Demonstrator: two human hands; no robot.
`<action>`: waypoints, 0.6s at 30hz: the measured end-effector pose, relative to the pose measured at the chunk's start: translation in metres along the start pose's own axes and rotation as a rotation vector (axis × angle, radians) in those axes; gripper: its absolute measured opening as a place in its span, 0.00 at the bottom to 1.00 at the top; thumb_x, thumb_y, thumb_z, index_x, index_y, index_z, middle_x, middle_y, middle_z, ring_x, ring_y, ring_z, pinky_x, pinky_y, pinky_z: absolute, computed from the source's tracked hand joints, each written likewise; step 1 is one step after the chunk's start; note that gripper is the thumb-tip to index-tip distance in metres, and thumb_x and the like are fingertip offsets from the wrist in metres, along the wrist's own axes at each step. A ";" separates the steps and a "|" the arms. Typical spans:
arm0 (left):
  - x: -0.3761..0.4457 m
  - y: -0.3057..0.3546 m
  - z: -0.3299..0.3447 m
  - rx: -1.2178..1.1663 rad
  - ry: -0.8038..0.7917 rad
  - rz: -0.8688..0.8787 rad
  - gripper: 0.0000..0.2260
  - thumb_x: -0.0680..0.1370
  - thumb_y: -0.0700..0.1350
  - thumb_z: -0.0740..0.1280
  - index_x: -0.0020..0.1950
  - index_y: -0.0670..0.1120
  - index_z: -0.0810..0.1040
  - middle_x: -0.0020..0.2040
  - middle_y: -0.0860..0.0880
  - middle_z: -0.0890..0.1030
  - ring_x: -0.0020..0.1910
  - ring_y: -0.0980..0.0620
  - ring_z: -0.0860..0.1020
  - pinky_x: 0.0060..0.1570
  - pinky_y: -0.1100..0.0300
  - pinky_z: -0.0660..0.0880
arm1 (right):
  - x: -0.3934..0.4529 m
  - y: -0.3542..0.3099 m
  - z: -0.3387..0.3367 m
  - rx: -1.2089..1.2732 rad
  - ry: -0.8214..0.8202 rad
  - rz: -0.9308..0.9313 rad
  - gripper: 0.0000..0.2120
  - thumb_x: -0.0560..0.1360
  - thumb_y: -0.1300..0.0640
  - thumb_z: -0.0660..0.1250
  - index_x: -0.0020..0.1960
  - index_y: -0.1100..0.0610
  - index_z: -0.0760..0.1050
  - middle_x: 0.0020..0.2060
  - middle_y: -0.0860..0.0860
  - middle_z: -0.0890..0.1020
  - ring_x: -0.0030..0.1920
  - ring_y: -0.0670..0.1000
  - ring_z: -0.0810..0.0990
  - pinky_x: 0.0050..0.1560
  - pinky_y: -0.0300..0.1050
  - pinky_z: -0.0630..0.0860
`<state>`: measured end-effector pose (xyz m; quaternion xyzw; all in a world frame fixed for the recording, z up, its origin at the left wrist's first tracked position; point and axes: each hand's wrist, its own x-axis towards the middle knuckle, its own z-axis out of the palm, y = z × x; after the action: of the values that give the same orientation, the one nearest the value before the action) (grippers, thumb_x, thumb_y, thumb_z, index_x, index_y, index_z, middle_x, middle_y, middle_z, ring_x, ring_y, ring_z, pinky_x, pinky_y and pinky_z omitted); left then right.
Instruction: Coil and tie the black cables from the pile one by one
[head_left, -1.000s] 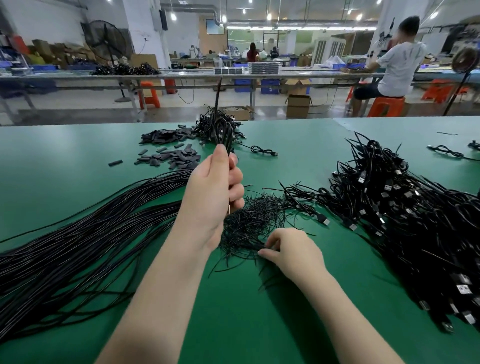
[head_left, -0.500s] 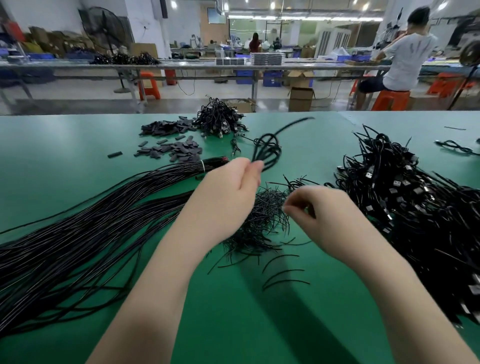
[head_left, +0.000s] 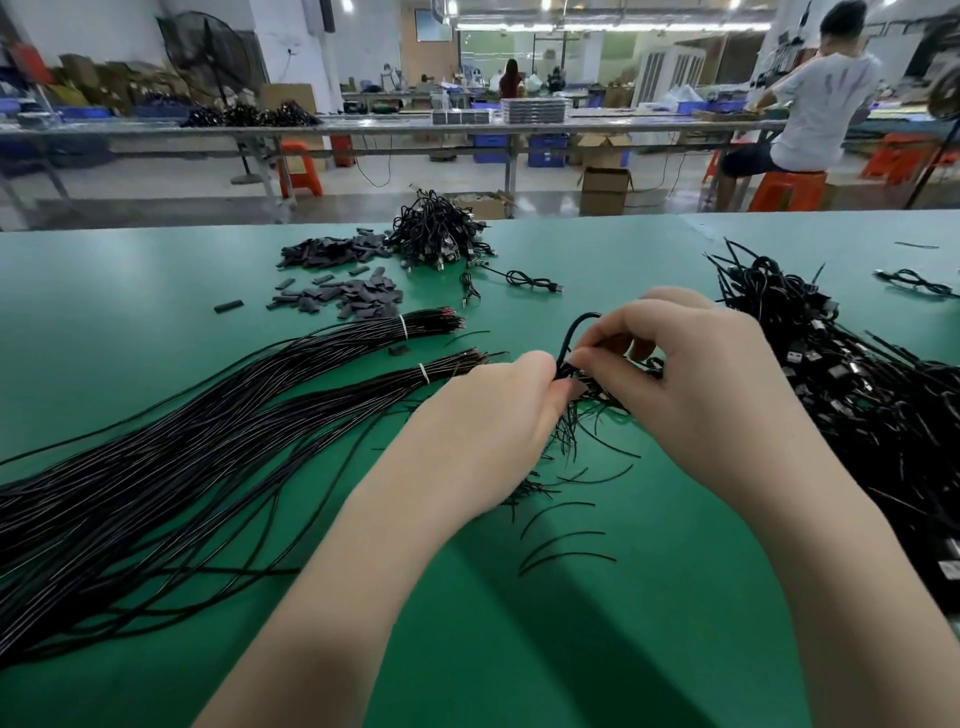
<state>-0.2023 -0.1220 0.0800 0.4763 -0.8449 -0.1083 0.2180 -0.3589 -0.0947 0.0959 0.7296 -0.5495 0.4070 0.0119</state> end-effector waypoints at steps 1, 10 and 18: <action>0.000 0.001 0.002 0.010 0.001 -0.005 0.18 0.83 0.57 0.52 0.37 0.50 0.59 0.33 0.50 0.71 0.32 0.50 0.70 0.29 0.54 0.58 | 0.000 0.002 -0.002 0.013 -0.014 0.011 0.02 0.72 0.52 0.70 0.41 0.45 0.79 0.38 0.39 0.77 0.42 0.41 0.75 0.43 0.31 0.68; -0.009 0.009 0.002 0.242 -0.152 0.037 0.11 0.83 0.58 0.51 0.46 0.53 0.63 0.42 0.54 0.71 0.48 0.46 0.76 0.39 0.54 0.66 | -0.002 0.019 -0.016 0.223 -0.260 0.084 0.08 0.63 0.40 0.72 0.37 0.42 0.84 0.34 0.44 0.82 0.36 0.40 0.77 0.35 0.30 0.69; -0.026 0.017 -0.029 -0.250 -0.530 0.259 0.16 0.81 0.55 0.59 0.36 0.51 0.67 0.31 0.57 0.71 0.29 0.61 0.69 0.31 0.69 0.65 | -0.011 0.038 -0.015 1.114 -0.777 0.254 0.09 0.66 0.47 0.77 0.37 0.52 0.82 0.33 0.49 0.81 0.33 0.46 0.76 0.36 0.35 0.73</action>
<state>-0.1895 -0.0907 0.1057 0.2896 -0.9060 -0.3028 0.0589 -0.3994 -0.0940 0.0826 0.6497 -0.3044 0.3361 -0.6101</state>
